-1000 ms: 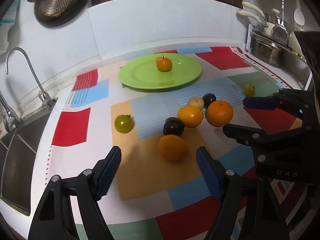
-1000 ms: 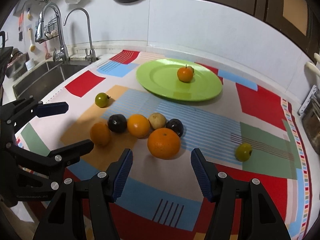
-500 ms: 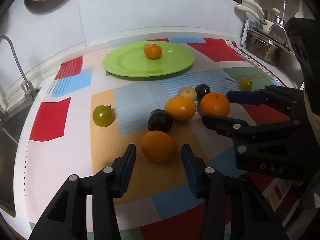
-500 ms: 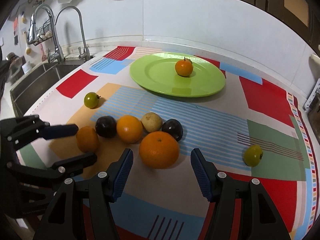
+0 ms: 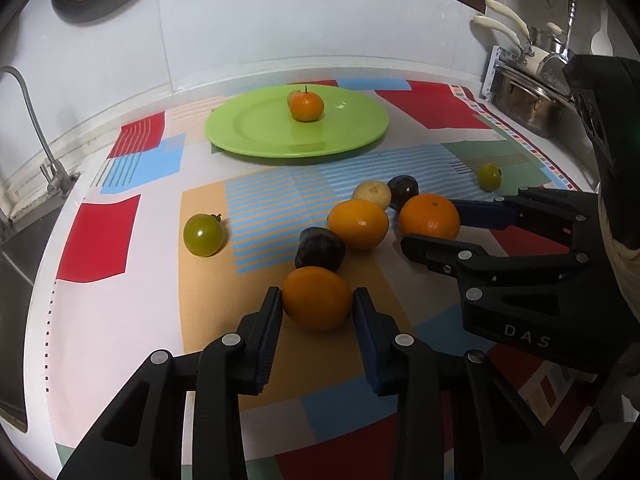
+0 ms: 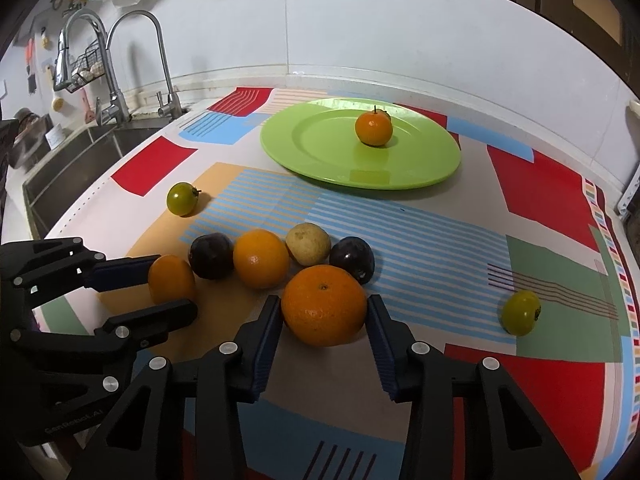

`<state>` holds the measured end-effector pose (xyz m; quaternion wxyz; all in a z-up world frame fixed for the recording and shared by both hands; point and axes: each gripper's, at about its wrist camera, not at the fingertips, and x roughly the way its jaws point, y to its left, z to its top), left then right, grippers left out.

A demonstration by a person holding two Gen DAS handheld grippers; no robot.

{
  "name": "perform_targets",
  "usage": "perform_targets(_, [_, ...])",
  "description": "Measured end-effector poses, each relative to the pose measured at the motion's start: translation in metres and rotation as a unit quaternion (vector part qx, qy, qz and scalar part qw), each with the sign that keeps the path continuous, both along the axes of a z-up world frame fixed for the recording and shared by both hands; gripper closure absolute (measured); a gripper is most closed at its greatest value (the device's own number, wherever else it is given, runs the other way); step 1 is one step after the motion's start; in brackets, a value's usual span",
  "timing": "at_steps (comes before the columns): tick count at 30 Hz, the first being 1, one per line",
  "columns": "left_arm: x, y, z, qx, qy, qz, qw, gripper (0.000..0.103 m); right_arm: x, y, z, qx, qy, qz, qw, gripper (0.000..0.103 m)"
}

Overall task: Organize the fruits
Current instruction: 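Grasp a medium orange with the left tool while the right tool grasps the largest orange, then carry the medium orange with the left tool while the right tool carries the largest orange to the plate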

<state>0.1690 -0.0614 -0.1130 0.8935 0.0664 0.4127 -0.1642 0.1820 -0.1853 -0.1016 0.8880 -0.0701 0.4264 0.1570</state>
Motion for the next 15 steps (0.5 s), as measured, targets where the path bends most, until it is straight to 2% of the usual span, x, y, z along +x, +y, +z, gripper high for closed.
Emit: perform_targets(15, [-0.015,0.009,0.026,-0.021,-0.018,0.009,0.9996,0.068,-0.022,-0.002,0.027,0.014,-0.017,-0.011,1.0,0.06])
